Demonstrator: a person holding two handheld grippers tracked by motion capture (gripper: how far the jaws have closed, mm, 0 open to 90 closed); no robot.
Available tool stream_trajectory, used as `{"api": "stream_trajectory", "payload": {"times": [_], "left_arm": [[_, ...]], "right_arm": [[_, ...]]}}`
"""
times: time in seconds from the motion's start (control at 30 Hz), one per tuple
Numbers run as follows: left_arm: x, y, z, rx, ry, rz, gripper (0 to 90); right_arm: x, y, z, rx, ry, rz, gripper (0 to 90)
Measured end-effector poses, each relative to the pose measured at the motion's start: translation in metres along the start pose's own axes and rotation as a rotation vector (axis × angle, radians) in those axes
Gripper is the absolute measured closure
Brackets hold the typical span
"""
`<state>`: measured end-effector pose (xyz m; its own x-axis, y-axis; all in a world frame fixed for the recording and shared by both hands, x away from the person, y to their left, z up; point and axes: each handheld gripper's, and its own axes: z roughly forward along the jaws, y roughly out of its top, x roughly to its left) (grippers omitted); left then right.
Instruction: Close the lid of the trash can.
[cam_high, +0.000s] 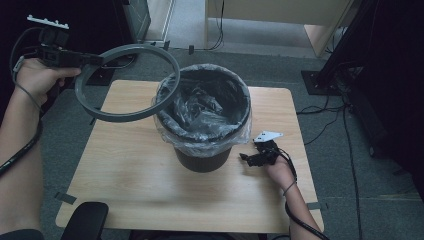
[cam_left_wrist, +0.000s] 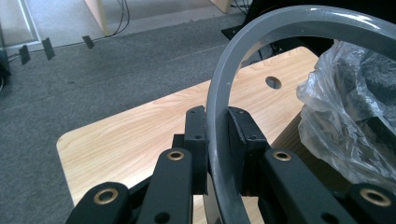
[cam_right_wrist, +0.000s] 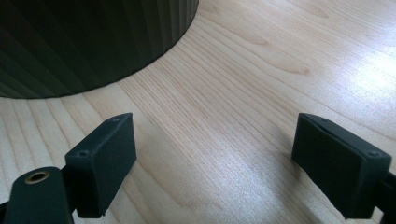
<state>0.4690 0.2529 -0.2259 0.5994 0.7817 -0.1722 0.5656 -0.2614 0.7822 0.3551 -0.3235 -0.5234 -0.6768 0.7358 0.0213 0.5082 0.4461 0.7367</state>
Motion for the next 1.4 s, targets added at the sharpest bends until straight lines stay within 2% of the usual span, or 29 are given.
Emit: {"api": "stream_trajectory", "payload": {"times": [0.47, 0.6, 1.07, 1.4], "left_arm": [[-0.011, 0.005, 0.025, 0.009, -0.040, 0.013, 78.7], [-0.015, 0.006, 0.034, 0.022, -0.049, 0.028, 78.7], [-0.029, 0.012, 0.053, 0.041, -0.080, 0.050, 78.7], [-0.047, 0.019, 0.071, 0.055, -0.118, 0.094, 78.6]], "right_arm": [[0.001, 0.000, 0.000, 0.000, -0.003, 0.003, 13.0], [0.001, 0.000, 0.000, 0.000, -0.003, 0.004, 13.0], [0.001, 0.000, 0.000, 0.000, -0.003, 0.004, 13.0], [0.001, 0.000, 0.000, 0.000, -0.003, 0.004, 13.0]]}}
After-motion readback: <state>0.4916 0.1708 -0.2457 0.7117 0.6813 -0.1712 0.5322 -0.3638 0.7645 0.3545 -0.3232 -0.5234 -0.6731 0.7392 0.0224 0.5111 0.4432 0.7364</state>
